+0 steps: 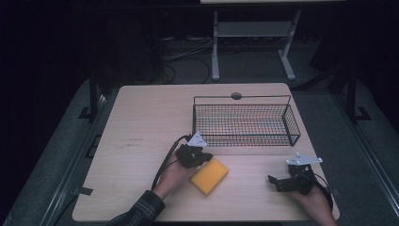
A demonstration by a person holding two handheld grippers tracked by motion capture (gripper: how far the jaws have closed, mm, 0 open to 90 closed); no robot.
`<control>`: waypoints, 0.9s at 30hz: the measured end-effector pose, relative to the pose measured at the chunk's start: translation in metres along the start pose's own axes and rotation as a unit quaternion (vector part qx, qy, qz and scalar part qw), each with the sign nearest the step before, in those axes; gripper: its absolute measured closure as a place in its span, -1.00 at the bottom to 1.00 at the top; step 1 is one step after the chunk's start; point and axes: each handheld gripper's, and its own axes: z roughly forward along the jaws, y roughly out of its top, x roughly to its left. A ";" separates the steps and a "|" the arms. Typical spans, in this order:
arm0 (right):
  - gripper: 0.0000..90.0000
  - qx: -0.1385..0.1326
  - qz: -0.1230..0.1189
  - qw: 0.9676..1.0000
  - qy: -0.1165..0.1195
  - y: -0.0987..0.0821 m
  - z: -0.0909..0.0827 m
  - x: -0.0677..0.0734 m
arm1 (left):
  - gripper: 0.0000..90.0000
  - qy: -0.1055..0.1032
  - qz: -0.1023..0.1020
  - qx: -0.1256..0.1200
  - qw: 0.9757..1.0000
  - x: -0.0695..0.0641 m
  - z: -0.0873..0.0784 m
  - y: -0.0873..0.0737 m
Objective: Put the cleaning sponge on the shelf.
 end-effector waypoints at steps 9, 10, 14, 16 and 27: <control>-0.97 0.000 0.000 1.000 0.000 0.000 0.000 0.000 | 0.99 -0.012 0.003 -0.003 1.000 -0.005 0.009 0.006; -0.97 0.000 0.000 1.000 0.000 0.000 0.000 0.000 | 0.99 -0.013 0.006 0.000 1.000 -0.006 0.009 0.007; -0.97 0.000 0.000 1.000 0.000 0.000 0.000 0.000 | 0.99 -0.014 0.010 0.000 1.000 -0.007 0.011 0.009; -0.97 0.000 0.000 1.000 0.000 0.000 0.000 0.000 | 0.99 -0.015 0.005 -0.002 1.000 -0.007 0.011 0.009; -0.97 0.000 0.000 1.000 0.000 0.000 0.000 0.000 | 0.60 -0.014 -0.011 0.008 1.000 -0.001 -0.003 0.007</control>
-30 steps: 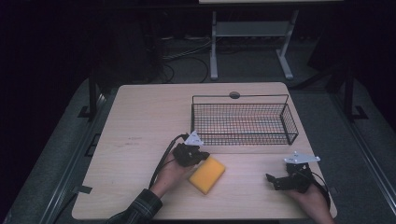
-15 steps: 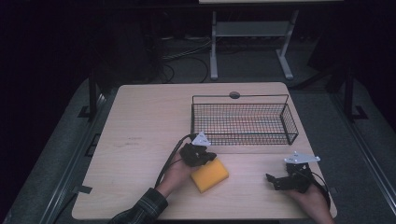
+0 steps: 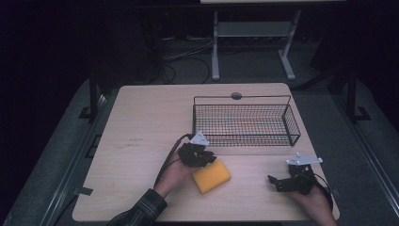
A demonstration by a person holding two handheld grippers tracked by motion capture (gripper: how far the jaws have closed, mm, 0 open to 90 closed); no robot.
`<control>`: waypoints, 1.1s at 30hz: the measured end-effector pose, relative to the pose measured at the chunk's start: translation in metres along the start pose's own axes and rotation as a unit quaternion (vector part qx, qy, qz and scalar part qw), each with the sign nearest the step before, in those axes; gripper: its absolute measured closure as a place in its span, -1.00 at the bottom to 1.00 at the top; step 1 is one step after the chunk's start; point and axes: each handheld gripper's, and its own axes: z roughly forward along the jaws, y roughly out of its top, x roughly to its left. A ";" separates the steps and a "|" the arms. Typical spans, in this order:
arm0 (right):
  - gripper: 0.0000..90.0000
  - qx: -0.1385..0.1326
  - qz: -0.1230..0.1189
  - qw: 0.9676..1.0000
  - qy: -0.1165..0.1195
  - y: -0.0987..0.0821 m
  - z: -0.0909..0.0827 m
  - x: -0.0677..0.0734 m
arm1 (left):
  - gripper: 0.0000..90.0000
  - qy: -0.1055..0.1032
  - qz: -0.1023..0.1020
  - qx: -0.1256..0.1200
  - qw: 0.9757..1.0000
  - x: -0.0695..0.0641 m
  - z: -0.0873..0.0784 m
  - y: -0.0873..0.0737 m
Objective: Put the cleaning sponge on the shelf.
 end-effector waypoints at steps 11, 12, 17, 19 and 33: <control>-0.97 0.000 0.000 1.000 0.000 0.000 0.000 0.000 | 0.11 0.003 -0.008 0.005 1.000 0.002 -0.014 -0.002; -0.97 0.000 0.000 1.000 0.000 0.000 0.000 0.000 | 0.11 0.004 -0.008 0.008 1.000 0.002 -0.015 -0.001; -0.97 0.000 0.000 1.000 0.000 0.000 0.000 0.000 | -0.12 -0.001 -0.002 0.020 1.000 -0.002 -0.021 0.000; -0.97 0.000 0.000 1.000 0.000 0.000 0.000 0.000 | -0.25 0.000 0.002 0.024 1.000 -0.005 -0.022 0.000; -0.97 -0.001 -0.001 1.000 0.001 0.000 0.000 0.000 | -0.71 -0.008 0.027 0.068 0.997 -0.021 -0.021 0.000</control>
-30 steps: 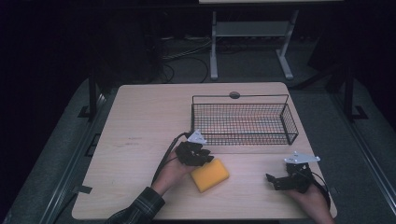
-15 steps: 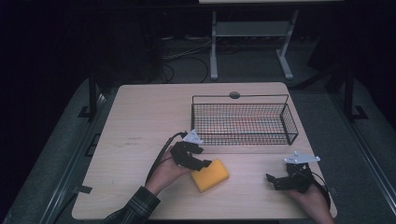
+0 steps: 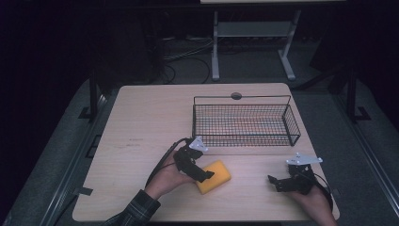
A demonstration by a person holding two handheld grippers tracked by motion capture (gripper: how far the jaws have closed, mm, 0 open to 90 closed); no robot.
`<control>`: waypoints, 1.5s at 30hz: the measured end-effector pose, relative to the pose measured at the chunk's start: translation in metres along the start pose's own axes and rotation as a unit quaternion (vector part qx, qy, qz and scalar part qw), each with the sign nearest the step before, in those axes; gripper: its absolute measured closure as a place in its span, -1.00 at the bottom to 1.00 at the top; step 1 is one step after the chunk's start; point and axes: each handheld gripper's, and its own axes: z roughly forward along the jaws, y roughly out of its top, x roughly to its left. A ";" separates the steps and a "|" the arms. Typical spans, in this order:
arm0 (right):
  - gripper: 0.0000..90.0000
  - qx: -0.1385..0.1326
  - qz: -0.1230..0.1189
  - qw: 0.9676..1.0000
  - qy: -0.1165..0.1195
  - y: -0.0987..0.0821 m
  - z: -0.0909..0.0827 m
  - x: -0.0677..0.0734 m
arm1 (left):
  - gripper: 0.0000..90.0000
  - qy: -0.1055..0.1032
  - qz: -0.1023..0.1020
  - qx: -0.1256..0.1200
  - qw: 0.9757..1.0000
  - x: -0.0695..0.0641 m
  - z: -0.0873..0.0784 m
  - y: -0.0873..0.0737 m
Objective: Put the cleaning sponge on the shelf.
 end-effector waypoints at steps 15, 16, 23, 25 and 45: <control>-0.97 0.000 -0.001 1.000 0.000 0.000 0.000 0.000 | -0.78 -0.008 0.021 0.032 0.999 -0.015 0.016 0.005; -0.97 0.000 -0.001 1.000 0.000 0.000 0.000 0.000 | -0.78 -0.008 0.021 0.032 0.999 -0.015 0.016 0.005; -0.97 0.000 -0.001 1.000 0.000 0.000 0.000 0.000 | -0.78 -0.006 0.038 0.051 0.998 -0.020 0.026 0.007; -0.97 0.000 -0.001 1.000 0.000 0.000 0.000 0.000 | -0.78 -0.002 0.036 0.051 0.998 -0.022 0.030 0.007; -0.97 0.000 -0.001 1.000 0.000 0.000 0.000 0.000 | -0.69 0.009 0.047 0.074 0.996 -0.023 0.042 0.003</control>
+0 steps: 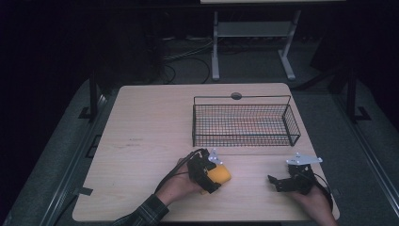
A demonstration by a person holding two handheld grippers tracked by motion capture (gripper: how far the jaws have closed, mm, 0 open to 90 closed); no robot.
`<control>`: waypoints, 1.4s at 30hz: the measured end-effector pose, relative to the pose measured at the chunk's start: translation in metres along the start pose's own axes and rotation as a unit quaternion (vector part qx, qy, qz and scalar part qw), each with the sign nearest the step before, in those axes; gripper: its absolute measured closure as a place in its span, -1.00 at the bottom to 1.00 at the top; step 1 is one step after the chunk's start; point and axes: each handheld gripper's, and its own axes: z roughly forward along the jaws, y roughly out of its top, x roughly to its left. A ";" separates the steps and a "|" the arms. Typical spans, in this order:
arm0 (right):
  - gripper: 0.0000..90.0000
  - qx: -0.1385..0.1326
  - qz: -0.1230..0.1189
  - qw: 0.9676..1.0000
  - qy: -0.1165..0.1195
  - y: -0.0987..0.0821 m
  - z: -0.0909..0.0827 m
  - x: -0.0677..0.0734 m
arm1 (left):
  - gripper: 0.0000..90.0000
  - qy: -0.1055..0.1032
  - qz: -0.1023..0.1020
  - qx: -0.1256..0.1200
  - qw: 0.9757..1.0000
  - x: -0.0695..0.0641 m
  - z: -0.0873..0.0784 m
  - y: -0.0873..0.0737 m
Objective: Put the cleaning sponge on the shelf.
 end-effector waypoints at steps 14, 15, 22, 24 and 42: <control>-0.97 0.000 0.000 1.000 0.000 0.000 0.000 0.000 | -0.55 0.000 -0.003 -0.001 1.000 0.001 -0.002 -0.001; -0.97 0.000 0.000 1.000 0.000 0.000 0.000 0.000 | -0.54 0.000 -0.003 -0.001 1.000 0.001 -0.002 -0.001; -0.97 0.000 0.000 1.000 0.000 0.000 0.000 0.000 | -0.51 0.003 -0.004 -0.007 1.000 0.002 -0.004 -0.001; -0.97 0.000 0.000 1.000 0.000 0.000 0.000 0.000 | -0.50 0.001 -0.005 -0.006 1.000 0.002 -0.005 -0.001; -0.97 0.000 0.000 1.000 0.000 0.000 0.000 0.000 | -0.50 -0.021 -0.003 -0.016 1.000 0.006 -0.021 0.004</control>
